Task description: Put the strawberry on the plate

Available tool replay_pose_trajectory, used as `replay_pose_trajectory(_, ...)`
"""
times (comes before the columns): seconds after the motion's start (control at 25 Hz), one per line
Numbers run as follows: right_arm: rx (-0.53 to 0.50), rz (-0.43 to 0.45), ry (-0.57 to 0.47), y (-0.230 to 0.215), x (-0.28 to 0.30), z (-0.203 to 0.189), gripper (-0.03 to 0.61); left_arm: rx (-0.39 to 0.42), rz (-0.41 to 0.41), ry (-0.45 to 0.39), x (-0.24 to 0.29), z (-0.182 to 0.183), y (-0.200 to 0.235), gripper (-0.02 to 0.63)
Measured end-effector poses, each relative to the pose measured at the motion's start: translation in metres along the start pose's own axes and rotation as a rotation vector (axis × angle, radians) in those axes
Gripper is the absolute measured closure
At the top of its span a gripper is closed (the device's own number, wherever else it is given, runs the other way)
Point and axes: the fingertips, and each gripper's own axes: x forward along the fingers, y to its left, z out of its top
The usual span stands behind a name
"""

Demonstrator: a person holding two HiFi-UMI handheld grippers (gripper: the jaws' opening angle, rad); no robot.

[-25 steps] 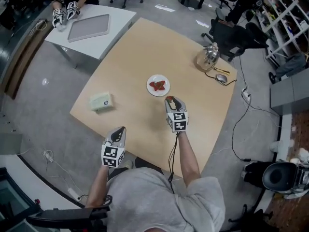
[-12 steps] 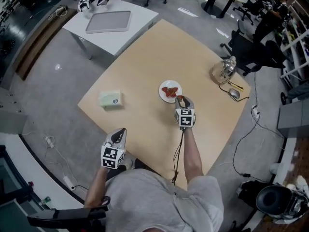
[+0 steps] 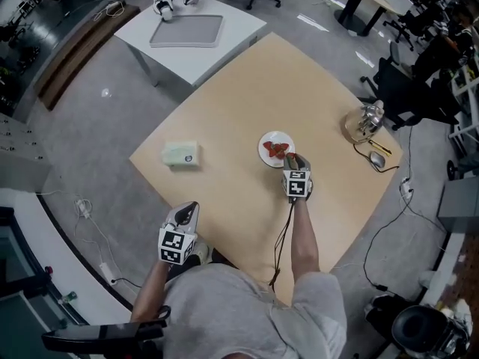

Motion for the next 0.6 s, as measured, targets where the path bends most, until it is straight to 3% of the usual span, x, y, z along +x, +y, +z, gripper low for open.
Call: replay_pose_trajectory(0.6,0.045,0.043,0.001,0.0,0.019,0.006,0.433,-0.003,-0.005,0.028,0.004,-0.004,-0.002,0.594)
